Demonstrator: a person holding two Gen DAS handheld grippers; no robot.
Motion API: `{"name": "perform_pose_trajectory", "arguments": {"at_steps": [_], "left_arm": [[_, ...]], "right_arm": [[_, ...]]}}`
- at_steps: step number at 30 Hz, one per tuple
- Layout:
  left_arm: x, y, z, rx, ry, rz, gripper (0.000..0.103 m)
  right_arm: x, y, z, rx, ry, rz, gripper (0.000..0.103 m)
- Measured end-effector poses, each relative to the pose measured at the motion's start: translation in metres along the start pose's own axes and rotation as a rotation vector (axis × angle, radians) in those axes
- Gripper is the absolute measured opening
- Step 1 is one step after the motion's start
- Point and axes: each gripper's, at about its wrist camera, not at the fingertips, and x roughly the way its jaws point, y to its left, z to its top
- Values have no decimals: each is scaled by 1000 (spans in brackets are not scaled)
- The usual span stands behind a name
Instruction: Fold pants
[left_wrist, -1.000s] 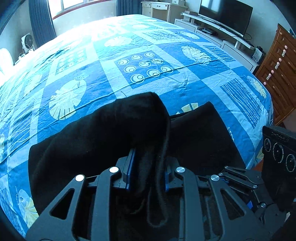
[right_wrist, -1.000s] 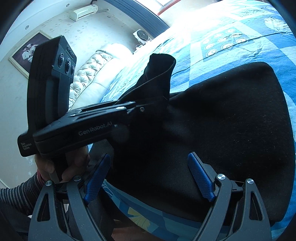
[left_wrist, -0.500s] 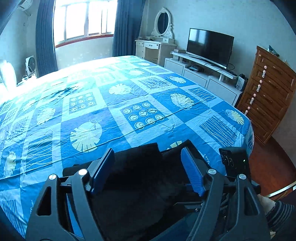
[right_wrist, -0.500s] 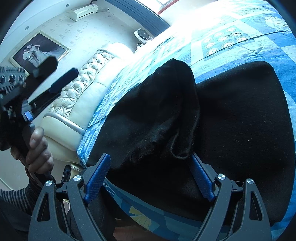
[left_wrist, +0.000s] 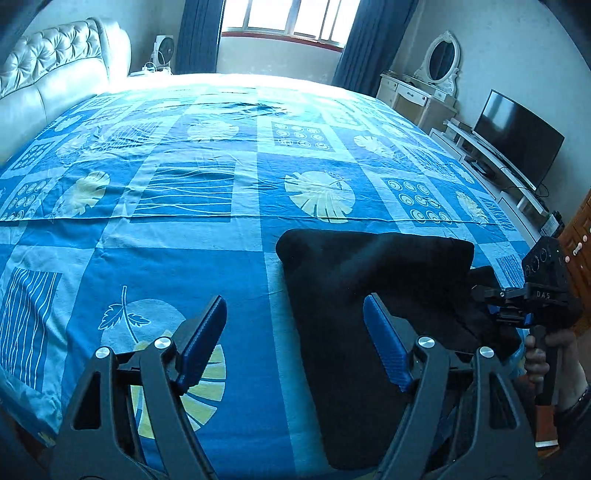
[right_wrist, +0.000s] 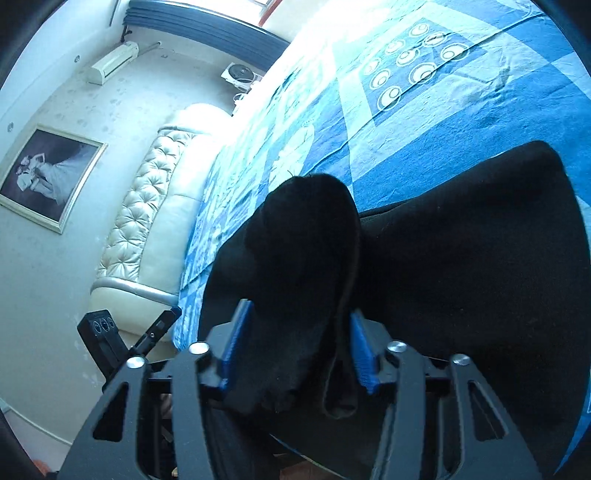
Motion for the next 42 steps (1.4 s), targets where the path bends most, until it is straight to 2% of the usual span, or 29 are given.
{"name": "perform_pose_trajectory", "arguments": {"at_steps": [2, 5, 13, 16, 21, 28, 33, 42], "left_arm": [[2, 3, -3, -23, 9, -18, 76], [4, 4, -8, -24, 21, -18, 76], [5, 3, -8, -40, 27, -43, 76], [6, -4, -9, -22, 33, -47, 77], [10, -15, -13, 0, 50, -65, 77], [21, -32, -21, 32, 79, -74, 77], [25, -37, -26, 48, 93, -71, 77], [27, -40, -30, 46, 98, -70, 77]], "right_arm": [[13, 3, -4, -22, 32, -50, 21], [7, 18, -6, -63, -5, -62, 14], [-64, 73, 3, -222, -182, -75, 11], [-95, 74, 1, -239, -235, -75, 11], [-112, 47, 2, -180, -266, -122, 11], [-93, -34, -17, -14, -202, -207, 11], [-89, -69, -24, 97, -214, -103, 11], [-90, -80, -29, 137, -226, -34, 11]]}}
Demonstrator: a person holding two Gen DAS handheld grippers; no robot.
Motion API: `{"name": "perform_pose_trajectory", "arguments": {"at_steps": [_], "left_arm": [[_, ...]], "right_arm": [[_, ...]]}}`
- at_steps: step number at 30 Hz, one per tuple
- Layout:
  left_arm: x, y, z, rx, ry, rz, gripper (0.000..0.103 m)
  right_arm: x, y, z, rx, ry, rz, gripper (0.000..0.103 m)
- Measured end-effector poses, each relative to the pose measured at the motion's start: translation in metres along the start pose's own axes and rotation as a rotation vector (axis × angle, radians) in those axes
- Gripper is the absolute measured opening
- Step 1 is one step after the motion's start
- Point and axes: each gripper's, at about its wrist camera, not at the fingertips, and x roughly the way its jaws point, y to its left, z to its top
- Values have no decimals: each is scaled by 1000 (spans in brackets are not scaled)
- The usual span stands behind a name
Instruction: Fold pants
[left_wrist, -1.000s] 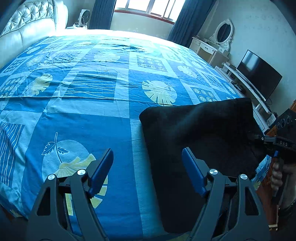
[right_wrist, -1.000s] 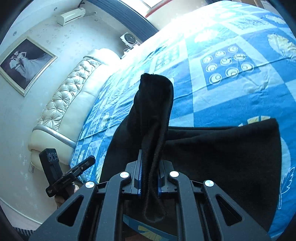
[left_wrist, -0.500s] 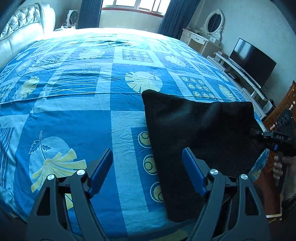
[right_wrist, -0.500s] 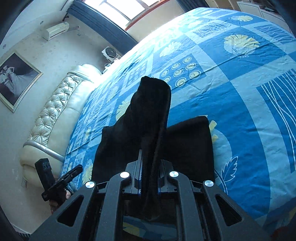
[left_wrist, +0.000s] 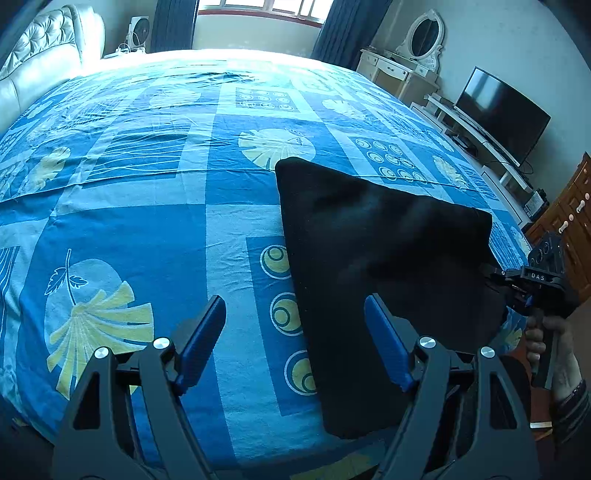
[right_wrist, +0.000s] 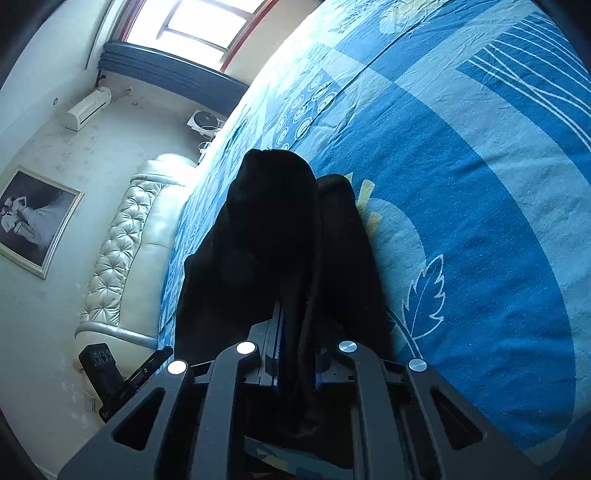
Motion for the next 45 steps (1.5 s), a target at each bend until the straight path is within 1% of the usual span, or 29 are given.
{"name": "perform_pose_trajectory", "arguments": {"at_steps": [13, 17, 22, 24, 26, 27, 30, 32, 37, 45], "left_arm": [[2, 3, -6, -22, 9, -13, 77], [2, 4, -6, -25, 9, -13, 77], [2, 6, -12, -30, 12, -12, 78], [3, 8, -13, -36, 15, -10, 78], [4, 10, -14, -45, 15, -10, 78], [3, 11, -13, -49, 14, -12, 78], [3, 12, -13, -57, 13, -19, 78], [4, 12, -14, -59, 15, -23, 78], [9, 8, -18, -60, 29, -36, 78], [13, 13, -19, -95, 41, -59, 78]], "right_arm": [[-10, -1, 4, 11, 11, -4, 12], [-14, -3, 2, 20, 7, -10, 14], [-25, -5, -2, 58, 0, 7, 25], [-29, -4, -4, 64, -9, 12, 31], [-32, -2, -5, 65, -20, 12, 41], [-35, -4, -3, 64, -26, 11, 43], [-38, -1, -4, 61, -43, -15, 57], [-40, -2, -4, 61, -55, -60, 64], [-35, -15, -11, 115, -36, -61, 64], [-26, -18, -18, 126, -28, -35, 68]]}}
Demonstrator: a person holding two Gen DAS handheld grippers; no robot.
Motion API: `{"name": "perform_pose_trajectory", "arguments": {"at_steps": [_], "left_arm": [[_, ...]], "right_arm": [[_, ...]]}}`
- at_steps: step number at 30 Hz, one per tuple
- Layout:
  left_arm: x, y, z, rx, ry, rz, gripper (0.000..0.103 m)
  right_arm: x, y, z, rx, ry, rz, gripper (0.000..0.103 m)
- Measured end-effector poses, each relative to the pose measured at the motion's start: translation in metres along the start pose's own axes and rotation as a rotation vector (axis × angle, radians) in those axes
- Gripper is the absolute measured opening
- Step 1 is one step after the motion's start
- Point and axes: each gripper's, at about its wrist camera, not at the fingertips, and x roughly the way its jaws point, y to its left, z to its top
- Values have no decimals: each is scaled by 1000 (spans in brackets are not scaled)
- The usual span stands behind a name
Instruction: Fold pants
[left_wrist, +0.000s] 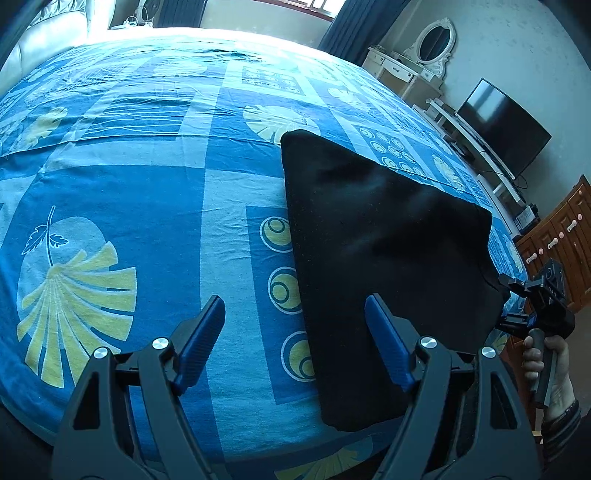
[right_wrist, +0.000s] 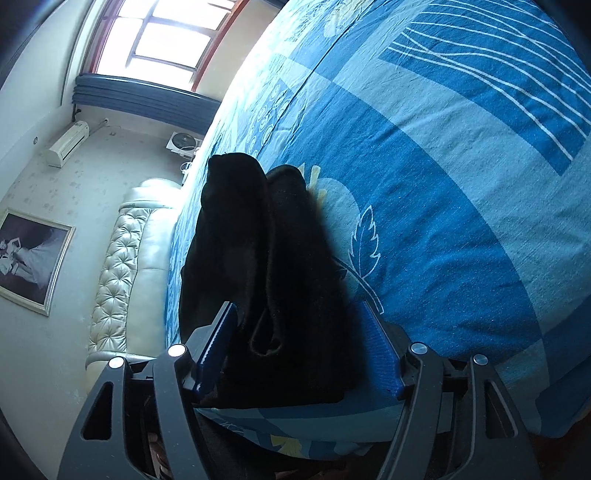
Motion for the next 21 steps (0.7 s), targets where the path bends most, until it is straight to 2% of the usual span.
{"name": "perform_pose_trajectory", "arguments": {"at_steps": [5, 7, 11, 13, 19, 21], "left_arm": [[0, 10, 0, -59, 29, -55, 78], [4, 16, -1, -96, 71, -126, 78], [17, 23, -5, -161, 174, -327, 78], [27, 22, -7, -169, 215, -383, 78], [47, 22, -5, -223, 234, -458, 78], [54, 15, -4, -219, 248, -467, 75]], "right_arm": [[3, 2, -2, -1, -1, 10, 71], [3, 2, -1, -6, 3, 11, 71], [7, 6, -2, -24, 22, 17, 71], [8, 8, -3, -35, 32, 18, 72], [10, 13, -1, -56, 37, 8, 75], [10, 13, 0, -54, 38, 9, 76]]}}
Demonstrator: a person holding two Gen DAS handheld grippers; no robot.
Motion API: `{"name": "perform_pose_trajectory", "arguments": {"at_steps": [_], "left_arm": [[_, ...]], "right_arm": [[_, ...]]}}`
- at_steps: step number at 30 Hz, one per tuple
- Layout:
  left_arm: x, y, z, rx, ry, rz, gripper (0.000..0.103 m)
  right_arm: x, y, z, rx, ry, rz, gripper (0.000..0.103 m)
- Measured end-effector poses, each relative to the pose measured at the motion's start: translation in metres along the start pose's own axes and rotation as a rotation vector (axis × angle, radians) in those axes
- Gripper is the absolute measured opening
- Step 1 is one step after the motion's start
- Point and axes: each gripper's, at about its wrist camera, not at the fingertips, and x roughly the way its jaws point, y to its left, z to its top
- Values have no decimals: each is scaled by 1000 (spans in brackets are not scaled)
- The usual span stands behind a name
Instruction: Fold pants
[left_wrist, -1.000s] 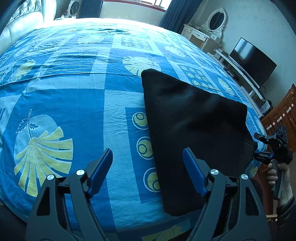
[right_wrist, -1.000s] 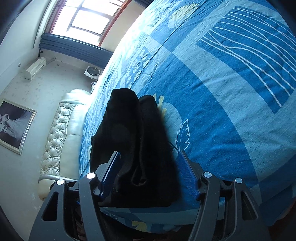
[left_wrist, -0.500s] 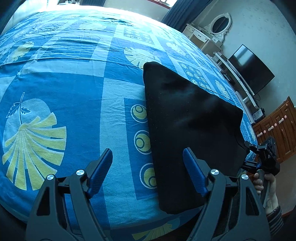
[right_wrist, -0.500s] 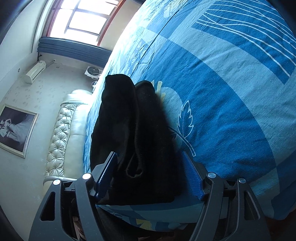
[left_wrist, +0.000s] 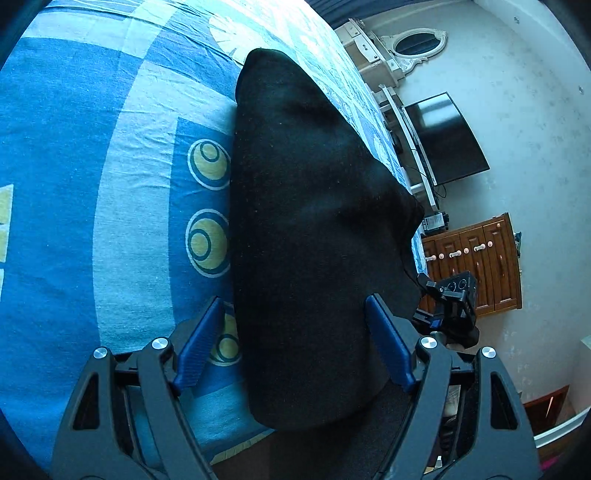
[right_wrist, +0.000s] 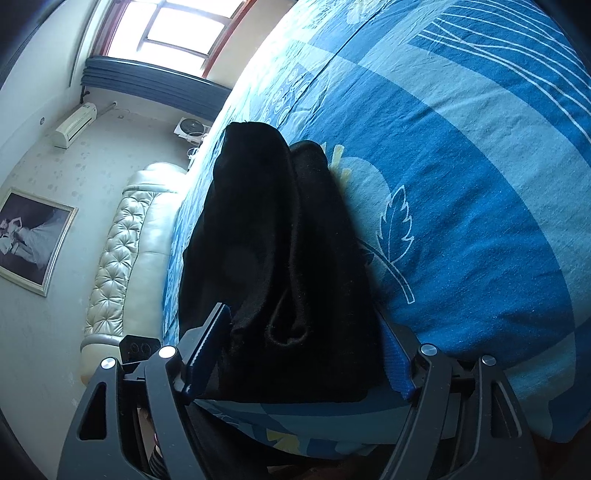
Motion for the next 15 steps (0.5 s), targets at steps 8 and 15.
{"name": "perform_pose_trajectory", "arguments": {"at_steps": [8, 15], "left_arm": [[16, -3, 4, -41, 41, -4, 48], [0, -25, 6, 63, 17, 84, 32]], "right_arm": [[9, 11, 1, -80, 33, -50, 75], [11, 32, -8, -157, 25, -95, 41]]}}
